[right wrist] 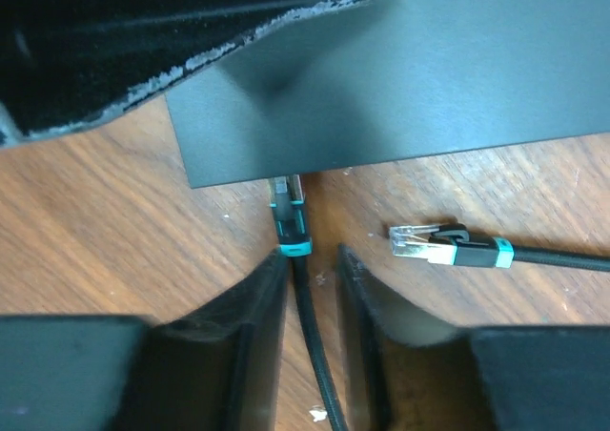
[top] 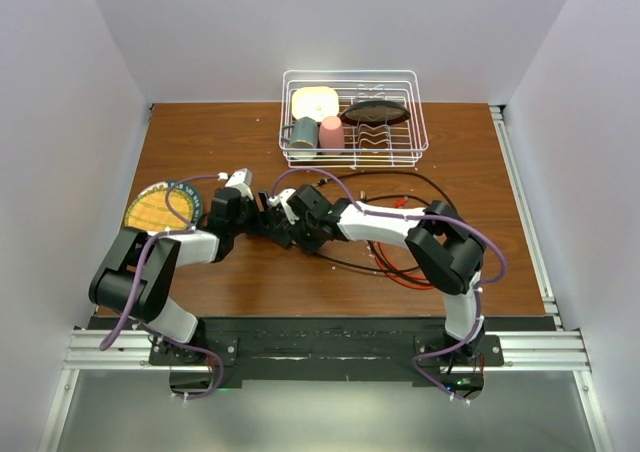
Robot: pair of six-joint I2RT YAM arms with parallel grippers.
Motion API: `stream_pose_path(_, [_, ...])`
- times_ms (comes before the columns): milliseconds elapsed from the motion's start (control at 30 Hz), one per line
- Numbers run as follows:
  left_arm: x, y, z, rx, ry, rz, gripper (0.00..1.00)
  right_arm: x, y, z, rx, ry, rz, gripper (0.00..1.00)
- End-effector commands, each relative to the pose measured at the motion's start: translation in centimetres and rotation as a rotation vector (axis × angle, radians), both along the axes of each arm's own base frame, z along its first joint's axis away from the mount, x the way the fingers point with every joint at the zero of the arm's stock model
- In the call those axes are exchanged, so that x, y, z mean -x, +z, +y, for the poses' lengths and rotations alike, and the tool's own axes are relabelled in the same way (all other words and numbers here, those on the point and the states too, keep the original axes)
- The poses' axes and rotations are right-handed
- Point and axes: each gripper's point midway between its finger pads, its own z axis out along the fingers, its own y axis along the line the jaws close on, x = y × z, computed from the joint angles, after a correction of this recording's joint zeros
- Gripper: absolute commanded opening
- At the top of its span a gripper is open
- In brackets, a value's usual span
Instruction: Insert the plug into the switch port
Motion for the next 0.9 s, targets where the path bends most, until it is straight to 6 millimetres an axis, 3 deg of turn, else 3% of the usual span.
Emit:
stream_pose_path(0, [7.7, -5.0, -0.1, -0.018, -0.071, 0.377, 0.75, -5.5, 7.1, 4.7, -0.245, -0.049, -0.291, 0.40])
stream_pose_path(133, [5.7, -3.5, 1.1, -0.040, -0.033, 0.318, 0.76, -5.6, 7.7, 3.1, -0.196, -0.068, -0.325, 0.55])
stream_pose_path(367, [3.4, -0.2, 1.5, -0.069, -0.040, 0.203, 0.78, -7.2, 12.8, 0.7, -0.223, -0.174, -0.426, 0.79])
stream_pose_path(633, [2.0, 3.3, 1.1, -0.068, -0.071, 0.098, 0.78, -10.5, 19.1, -3.5, -0.382, -0.305, -0.438, 0.85])
stream_pose_path(867, [1.8, 4.1, 0.8, -0.060, -0.086, 0.080, 0.78, -12.9, 18.6, -7.7, -0.366, -0.421, -0.424, 0.85])
